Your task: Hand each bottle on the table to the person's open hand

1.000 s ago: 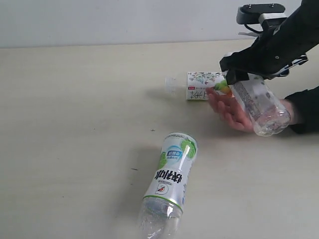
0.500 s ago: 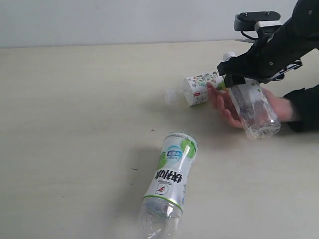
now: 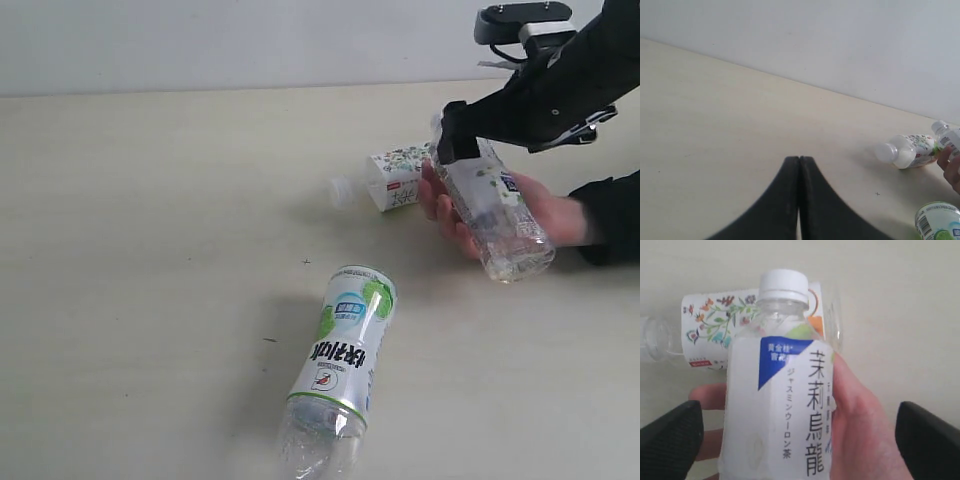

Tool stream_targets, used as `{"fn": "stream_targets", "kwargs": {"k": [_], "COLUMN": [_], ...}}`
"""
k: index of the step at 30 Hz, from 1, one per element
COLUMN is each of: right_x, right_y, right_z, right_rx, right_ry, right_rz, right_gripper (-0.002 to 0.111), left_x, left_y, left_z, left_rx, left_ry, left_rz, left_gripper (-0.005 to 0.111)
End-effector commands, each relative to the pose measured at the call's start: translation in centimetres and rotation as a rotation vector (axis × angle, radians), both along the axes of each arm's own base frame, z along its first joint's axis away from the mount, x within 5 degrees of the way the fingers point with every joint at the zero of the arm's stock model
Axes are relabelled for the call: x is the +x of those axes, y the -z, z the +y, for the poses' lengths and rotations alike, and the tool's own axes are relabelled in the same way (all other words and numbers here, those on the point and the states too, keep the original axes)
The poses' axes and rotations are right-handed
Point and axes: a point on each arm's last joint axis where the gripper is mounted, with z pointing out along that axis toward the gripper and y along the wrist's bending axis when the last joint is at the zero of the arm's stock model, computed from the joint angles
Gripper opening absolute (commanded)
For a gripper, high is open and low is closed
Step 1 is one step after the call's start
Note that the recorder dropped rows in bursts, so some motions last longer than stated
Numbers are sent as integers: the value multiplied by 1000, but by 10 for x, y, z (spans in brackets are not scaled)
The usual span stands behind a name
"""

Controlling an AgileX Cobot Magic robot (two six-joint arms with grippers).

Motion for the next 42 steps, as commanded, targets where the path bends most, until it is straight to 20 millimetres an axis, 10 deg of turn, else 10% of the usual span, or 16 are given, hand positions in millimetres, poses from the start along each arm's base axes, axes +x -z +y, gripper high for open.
{"fn": "stream_targets", "kwargs": {"k": [1,8,14,21,42], "right_x": [-5,-52,-124,-194,-308], "right_y": [-23,-72,-63,-55,-70], "right_z": [-3,-11,-25,-40,-62], "right_rx": [0,-61,50,224,430], "right_ry": [-8,-135,-38,88,48], "right_rz": [-74,-74,-217,-479,-1031], "right_gripper": [105,89,1,0,0], "left_x": [0,0,0,0,0], "left_y": [0,0,0,0,0], "left_z": [0,0,0,0,0], "left_rx": [4,4,4,4,4], "left_ry": [4,4,4,4,4], "left_rz": [-11,-11,-11,-11,-11], "left_gripper": [0,0,0,0,0]}}
